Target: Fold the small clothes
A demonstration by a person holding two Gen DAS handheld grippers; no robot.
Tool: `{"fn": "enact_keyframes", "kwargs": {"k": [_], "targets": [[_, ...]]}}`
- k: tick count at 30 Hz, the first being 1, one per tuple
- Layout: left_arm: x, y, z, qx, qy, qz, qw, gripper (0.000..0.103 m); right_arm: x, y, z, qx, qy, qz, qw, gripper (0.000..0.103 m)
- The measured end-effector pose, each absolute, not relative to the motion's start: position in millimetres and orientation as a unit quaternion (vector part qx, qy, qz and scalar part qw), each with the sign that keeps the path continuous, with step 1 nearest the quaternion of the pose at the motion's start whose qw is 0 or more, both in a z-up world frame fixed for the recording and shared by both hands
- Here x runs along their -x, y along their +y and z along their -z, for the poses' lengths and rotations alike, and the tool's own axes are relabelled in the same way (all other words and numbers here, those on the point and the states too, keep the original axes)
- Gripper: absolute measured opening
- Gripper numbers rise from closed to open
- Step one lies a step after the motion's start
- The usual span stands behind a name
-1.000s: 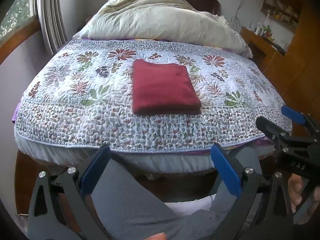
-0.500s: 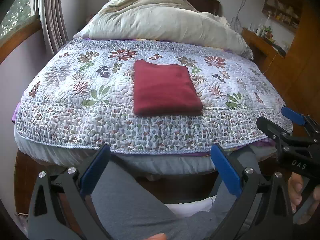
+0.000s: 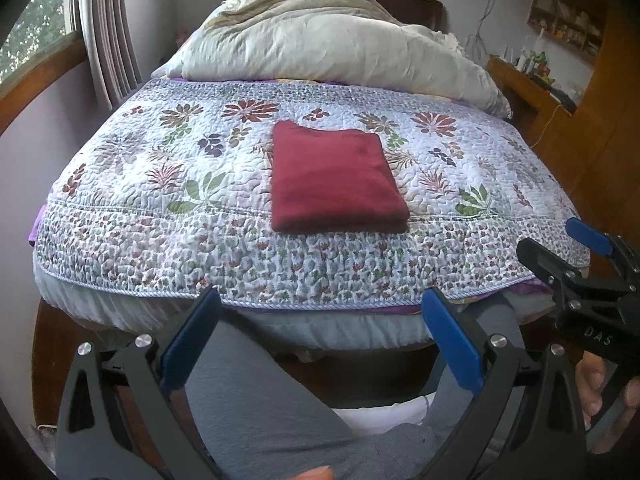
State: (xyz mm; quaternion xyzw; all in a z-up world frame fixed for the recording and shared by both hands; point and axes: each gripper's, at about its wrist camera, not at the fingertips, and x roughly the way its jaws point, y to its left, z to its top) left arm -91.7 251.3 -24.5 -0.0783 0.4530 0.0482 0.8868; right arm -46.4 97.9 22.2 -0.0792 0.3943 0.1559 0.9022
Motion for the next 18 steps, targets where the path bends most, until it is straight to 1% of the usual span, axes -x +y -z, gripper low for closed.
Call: {"fn": "enact_keyframes", "kwargs": {"k": [18], "targets": [[92.7, 251.7, 24.2, 0.079, 0.453, -0.062, 0.886, 0.100, 45.3, 101.9, -16.7, 0.082, 0.399, -0.161, 0.899, 0.099]]}}
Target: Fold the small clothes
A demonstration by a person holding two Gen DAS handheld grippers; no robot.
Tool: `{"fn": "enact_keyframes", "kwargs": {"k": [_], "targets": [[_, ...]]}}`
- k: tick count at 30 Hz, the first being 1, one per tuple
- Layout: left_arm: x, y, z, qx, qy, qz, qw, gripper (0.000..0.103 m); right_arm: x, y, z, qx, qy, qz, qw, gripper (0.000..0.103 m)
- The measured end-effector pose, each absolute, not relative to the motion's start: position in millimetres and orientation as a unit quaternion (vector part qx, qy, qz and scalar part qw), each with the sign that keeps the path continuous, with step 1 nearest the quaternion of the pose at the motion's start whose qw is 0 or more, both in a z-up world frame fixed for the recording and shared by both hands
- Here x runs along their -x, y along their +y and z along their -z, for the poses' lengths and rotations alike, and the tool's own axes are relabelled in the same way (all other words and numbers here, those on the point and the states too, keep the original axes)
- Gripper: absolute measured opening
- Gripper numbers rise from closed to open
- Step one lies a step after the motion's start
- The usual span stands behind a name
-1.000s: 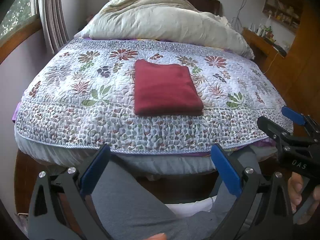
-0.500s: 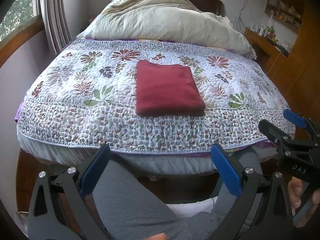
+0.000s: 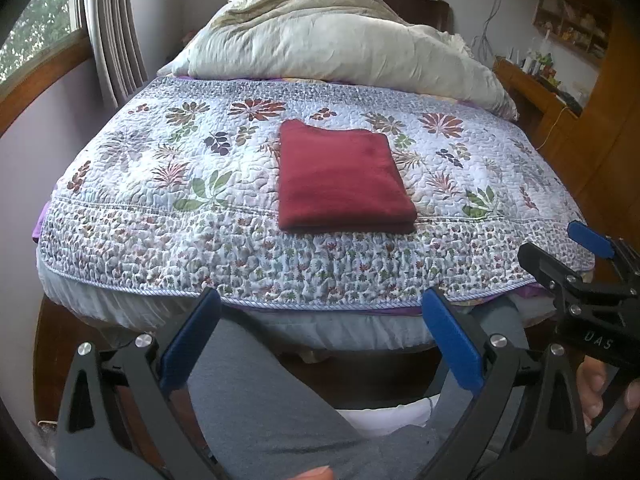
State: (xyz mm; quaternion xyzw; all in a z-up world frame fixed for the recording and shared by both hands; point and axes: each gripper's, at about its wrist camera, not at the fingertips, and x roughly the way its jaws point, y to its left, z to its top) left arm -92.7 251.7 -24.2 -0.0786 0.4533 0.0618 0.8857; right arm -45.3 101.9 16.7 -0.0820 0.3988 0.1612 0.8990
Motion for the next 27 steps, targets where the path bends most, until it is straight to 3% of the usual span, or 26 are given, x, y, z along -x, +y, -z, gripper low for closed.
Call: {"fn": "enact_keyframes", "kwargs": {"k": [27], "targets": [[86.7, 255.8, 24.9, 0.071, 0.455, -0.070, 0.885, 0.100, 38.7, 107.2, -11.6, 0.083, 0.406, -0.165, 0.895, 0.099]]}}
